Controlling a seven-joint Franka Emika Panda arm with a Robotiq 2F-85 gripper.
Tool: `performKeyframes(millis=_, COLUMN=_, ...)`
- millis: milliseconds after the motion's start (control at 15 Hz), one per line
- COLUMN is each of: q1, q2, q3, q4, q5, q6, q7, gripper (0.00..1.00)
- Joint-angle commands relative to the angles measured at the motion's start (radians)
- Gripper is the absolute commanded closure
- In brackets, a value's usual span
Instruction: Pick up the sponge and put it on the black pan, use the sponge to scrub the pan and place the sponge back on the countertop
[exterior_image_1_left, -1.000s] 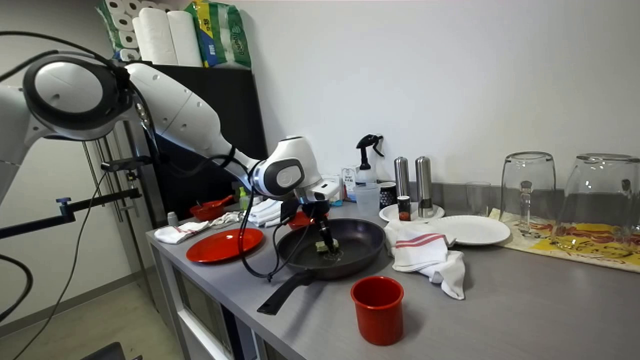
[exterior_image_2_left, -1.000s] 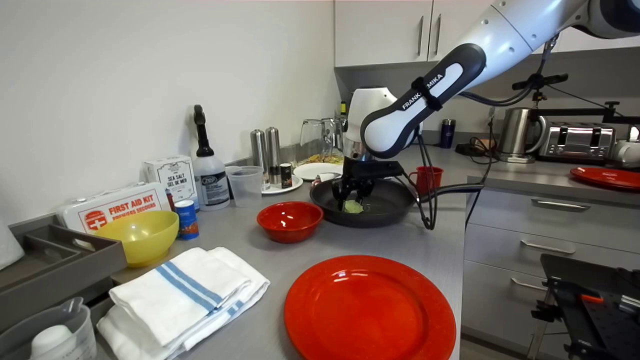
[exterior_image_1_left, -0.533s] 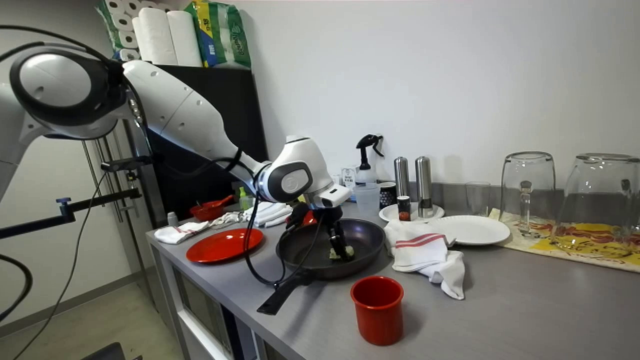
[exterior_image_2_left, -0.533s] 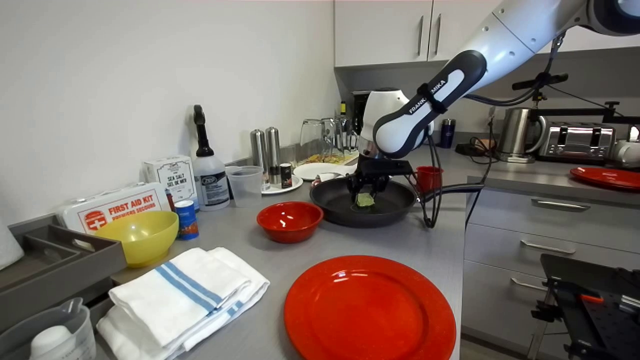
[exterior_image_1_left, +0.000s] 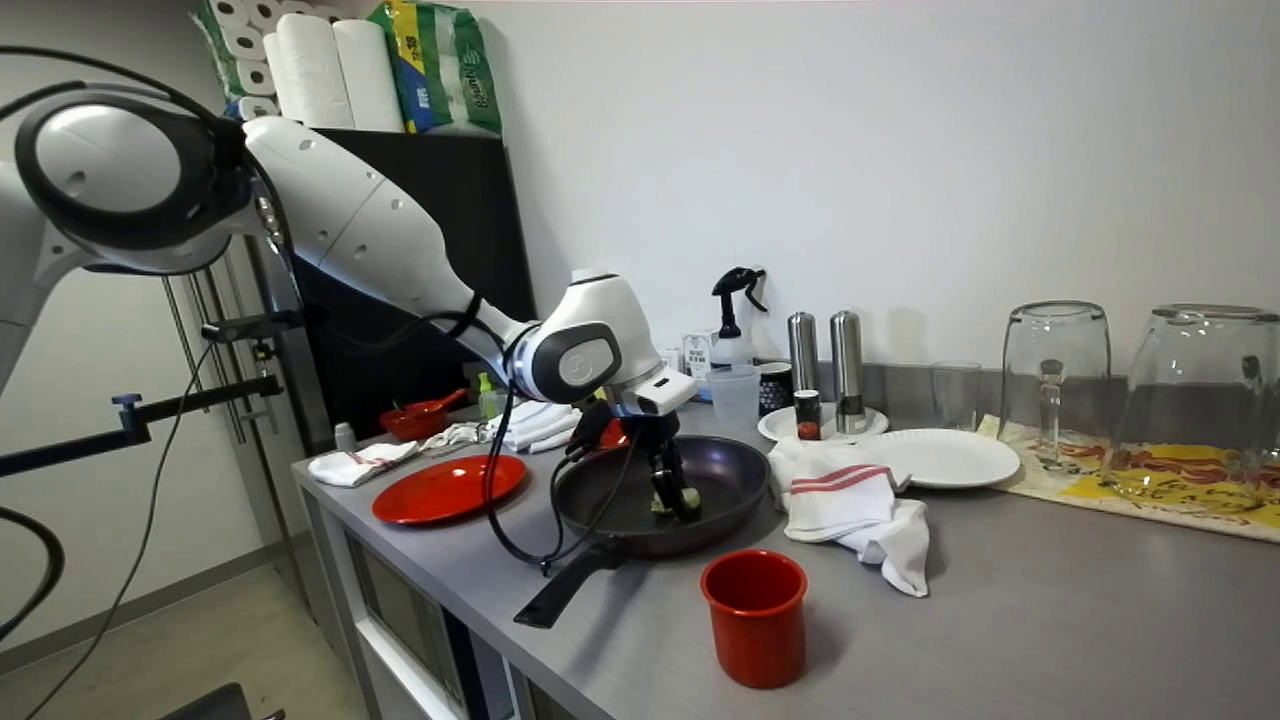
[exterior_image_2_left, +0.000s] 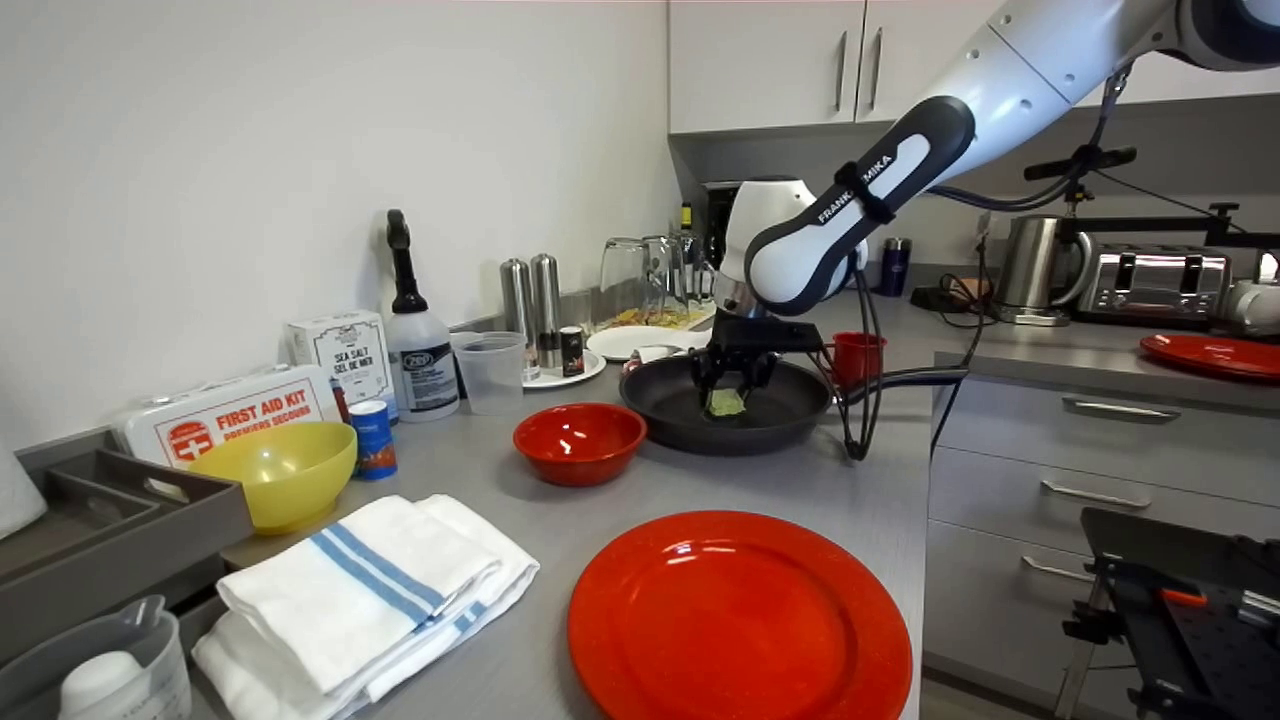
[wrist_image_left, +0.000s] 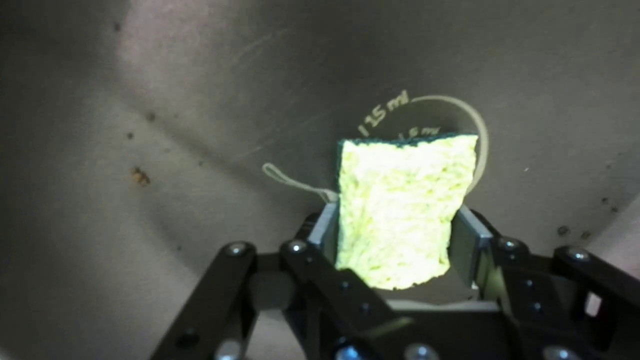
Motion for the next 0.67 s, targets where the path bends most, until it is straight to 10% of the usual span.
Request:
performKeyframes(millis=0, q1=0.007, q2=-0.010, q3=0.054, q4=-0.033, q5=0.024, q6=0.014, q7=-0.024, gripper=0.72)
performKeyframes(millis=600, q1=0.006, q2=-0.015, q3=0.073, q4=-0.038, q5=0.020, q6=0.010, q7=-0.018, gripper=0.72)
